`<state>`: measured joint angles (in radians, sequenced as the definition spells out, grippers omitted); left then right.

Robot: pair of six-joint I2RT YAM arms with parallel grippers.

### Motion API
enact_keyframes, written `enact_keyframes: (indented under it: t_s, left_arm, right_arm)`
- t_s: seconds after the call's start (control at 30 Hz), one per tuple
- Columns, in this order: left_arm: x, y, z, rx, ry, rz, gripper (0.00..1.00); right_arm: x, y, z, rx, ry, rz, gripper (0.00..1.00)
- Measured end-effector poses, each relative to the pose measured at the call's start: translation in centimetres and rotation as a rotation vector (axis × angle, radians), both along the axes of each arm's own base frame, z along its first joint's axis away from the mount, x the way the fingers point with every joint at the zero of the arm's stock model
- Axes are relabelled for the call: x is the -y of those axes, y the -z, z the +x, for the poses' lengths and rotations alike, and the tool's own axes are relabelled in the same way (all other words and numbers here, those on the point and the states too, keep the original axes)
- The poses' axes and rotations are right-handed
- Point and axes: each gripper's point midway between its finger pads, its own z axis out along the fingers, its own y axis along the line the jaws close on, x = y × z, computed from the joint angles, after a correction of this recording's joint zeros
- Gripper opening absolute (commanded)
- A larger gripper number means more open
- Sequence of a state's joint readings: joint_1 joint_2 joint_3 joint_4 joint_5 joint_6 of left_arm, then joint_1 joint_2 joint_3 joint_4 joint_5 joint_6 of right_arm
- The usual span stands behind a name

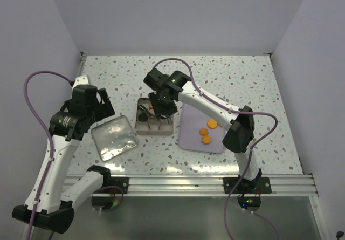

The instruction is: Pack the cookies

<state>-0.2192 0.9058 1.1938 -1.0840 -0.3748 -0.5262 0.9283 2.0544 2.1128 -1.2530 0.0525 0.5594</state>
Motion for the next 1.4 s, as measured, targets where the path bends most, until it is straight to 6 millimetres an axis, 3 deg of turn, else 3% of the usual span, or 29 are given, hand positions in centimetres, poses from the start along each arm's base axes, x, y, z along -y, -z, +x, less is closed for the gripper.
enact_keyframes:
  t_s: [0.2, 0.5, 0.77, 0.87, 0.93, 1.03, 1.13, 1.23, 1.4]
  left_arm:
    - [0.0, 0.0, 0.0, 0.0, 0.0, 0.0, 1.0]
    - [0.1, 0.0, 0.0, -0.002, 0.002, -0.003, 1.0]
    - [0.2, 0.0, 0.1, 0.003, 0.005, -0.007, 1.0]
    - [0.3, 0.0, 0.2, 0.004, 0.008, -0.01, 1.0]
    - [0.4, -0.1, 0.3, 0.01, 0.011, -0.015, 1.0]
    - [0.5, 0.2, 0.4, 0.007, 0.017, -0.02, 1.0]
    - [0.7, 0.9, 0.3, -0.01, 0.024, -0.025, 1.0]
    - [0.9, 1.5, 0.3, -0.021, 0.031, -0.033, 1.0]
    - [1.3, 1.7, 0.6, -0.021, 0.043, -0.047, 1.0]
  right_arm:
    - [0.4, 0.3, -0.3, -0.006, 0.001, -0.007, 0.51]
    - [0.6, -0.4, -0.4, 0.004, 0.005, 0.006, 0.51]
    - [2.5, -4.2, -0.9, 0.067, 0.024, 0.026, 0.52]
    - [5.1, -6.3, -1.6, 0.107, 0.054, 0.044, 0.51]
    - [8.1, -6.9, -2.5, 0.115, 0.091, 0.043, 0.52]
    - [13.4, -6.8, -3.5, 0.113, 0.177, 0.018, 0.52]
    - [17.7, -5.5, -4.7, 0.095, 0.255, -0.03, 0.52]
    - [19.6, -3.5, -6.5, 0.052, 0.268, -0.079, 0.52]
    - [21.1, -0.5, -8.4, -0.015, 0.278, -0.145, 0.52]
